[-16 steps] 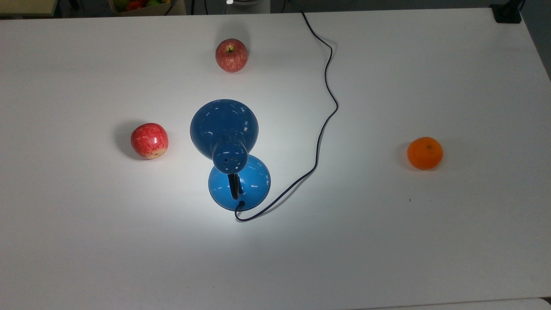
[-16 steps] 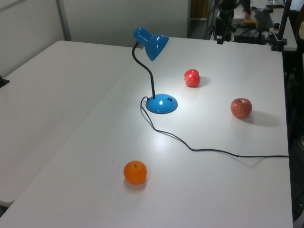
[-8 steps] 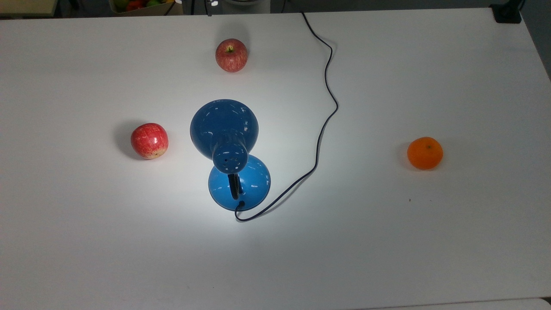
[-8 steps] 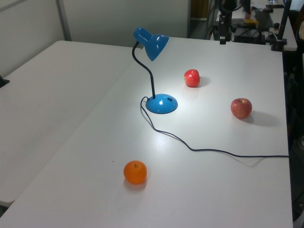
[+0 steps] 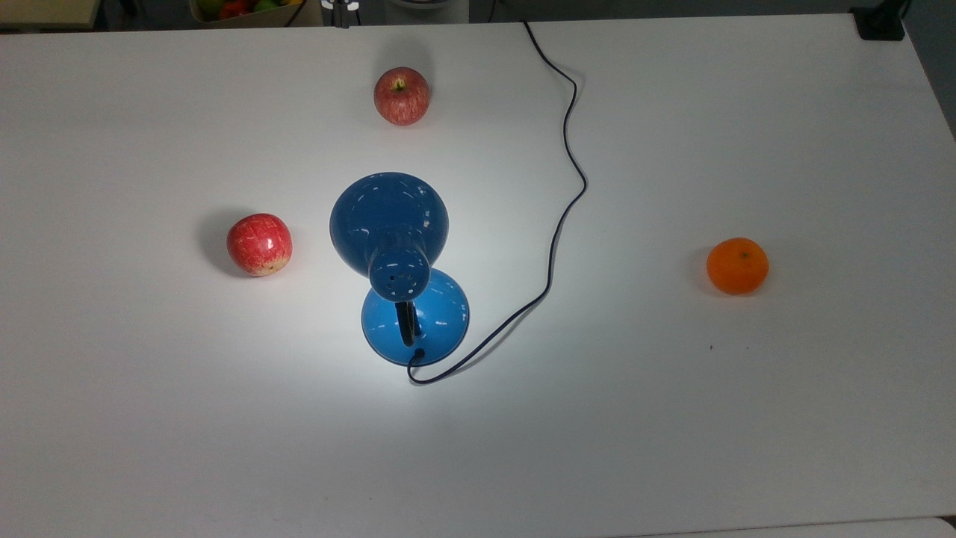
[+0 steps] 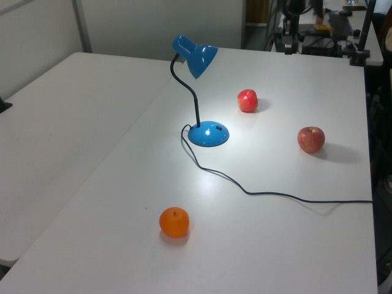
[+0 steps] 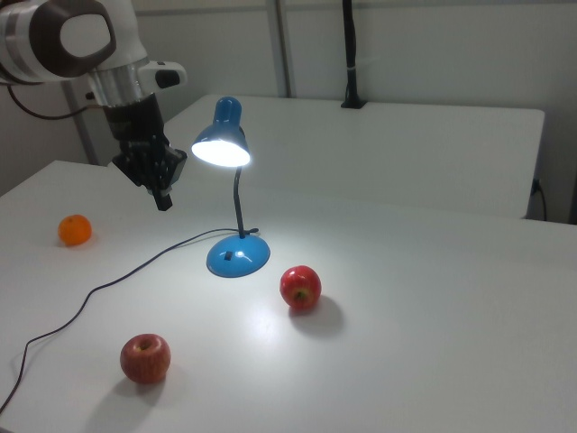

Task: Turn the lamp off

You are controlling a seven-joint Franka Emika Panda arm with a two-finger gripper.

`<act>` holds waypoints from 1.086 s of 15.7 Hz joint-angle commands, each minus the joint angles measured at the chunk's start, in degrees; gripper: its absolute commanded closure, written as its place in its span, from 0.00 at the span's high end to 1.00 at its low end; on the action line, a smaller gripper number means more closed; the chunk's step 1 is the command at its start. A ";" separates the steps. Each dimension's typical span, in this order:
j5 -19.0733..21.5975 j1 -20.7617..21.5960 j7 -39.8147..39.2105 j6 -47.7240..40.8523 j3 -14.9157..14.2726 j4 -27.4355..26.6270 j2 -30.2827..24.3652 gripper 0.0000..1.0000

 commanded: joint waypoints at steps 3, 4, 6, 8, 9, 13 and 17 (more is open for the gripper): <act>3.10 -0.63 -1.67 3.52 -0.24 -0.84 1.58 0.00; 3.10 -0.54 -1.67 4.75 -0.15 -1.28 2.46 0.00; 3.10 -0.28 -0.97 7.21 -0.15 -2.69 4.04 0.00; 3.10 -0.19 -0.79 10.29 -0.06 -4.18 5.18 0.00; 3.10 -0.02 -0.79 11.61 -0.06 -4.71 5.88 0.00; 3.10 0.07 -0.53 15.74 0.20 -5.86 9.22 0.00; 3.10 0.07 0.44 24.25 0.55 -8.92 12.48 0.00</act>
